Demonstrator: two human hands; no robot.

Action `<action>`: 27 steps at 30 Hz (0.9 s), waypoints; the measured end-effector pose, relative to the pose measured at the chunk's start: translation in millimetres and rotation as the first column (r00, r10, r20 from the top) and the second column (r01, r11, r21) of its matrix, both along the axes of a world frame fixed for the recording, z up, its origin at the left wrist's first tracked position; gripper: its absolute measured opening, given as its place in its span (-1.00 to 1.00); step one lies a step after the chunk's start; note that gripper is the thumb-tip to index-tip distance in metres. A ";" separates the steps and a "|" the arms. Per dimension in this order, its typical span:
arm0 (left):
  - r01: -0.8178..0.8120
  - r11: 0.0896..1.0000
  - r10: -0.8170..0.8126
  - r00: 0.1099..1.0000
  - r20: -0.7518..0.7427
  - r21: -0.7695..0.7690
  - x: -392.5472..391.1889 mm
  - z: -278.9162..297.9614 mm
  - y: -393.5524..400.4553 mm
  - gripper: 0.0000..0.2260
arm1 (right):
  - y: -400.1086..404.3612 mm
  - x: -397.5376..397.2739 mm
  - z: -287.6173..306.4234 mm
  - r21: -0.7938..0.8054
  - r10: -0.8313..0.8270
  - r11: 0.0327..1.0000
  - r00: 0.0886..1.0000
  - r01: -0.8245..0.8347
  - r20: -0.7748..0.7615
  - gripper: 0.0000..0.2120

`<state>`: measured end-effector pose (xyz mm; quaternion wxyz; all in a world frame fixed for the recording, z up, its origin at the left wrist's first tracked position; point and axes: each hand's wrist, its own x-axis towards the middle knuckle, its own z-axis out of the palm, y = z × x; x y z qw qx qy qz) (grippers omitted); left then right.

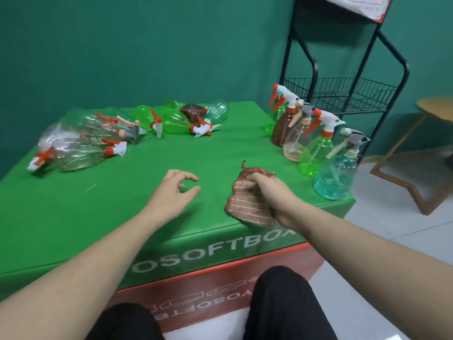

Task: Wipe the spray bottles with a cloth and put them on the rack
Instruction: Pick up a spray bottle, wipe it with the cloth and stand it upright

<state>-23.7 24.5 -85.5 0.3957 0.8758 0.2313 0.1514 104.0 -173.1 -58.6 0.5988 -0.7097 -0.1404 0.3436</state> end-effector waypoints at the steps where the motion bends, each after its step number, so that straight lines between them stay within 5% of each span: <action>1: -0.012 1.000 0.012 1.000 -0.002 0.000 -3.0 -1.0 10.4 -0.87 | 9.9 1.2 -0.8 -0.015 0.003 1.000 1.000 -0.003 0.023 -0.84; 9: -0.067 0.996 0.069 0.997 -0.030 0.065 11.5 -6.8 81.9 -0.86 | 75.3 41.7 -6.9 -0.105 0.012 0.994 0.984 0.007 0.180 -0.87; 17: 0.090 0.957 -0.043 0.984 -0.171 0.277 101.5 3.5 122.0 -0.65 | 113.3 113.1 -10.9 -0.117 -0.063 0.986 0.922 0.116 0.383 -0.76; 27: 0.214 0.713 0.056 0.932 -0.358 0.668 193.1 14.3 176.2 -0.33 | 162.6 165.3 -16.0 -0.083 -0.052 0.991 0.868 0.106 0.494 -0.86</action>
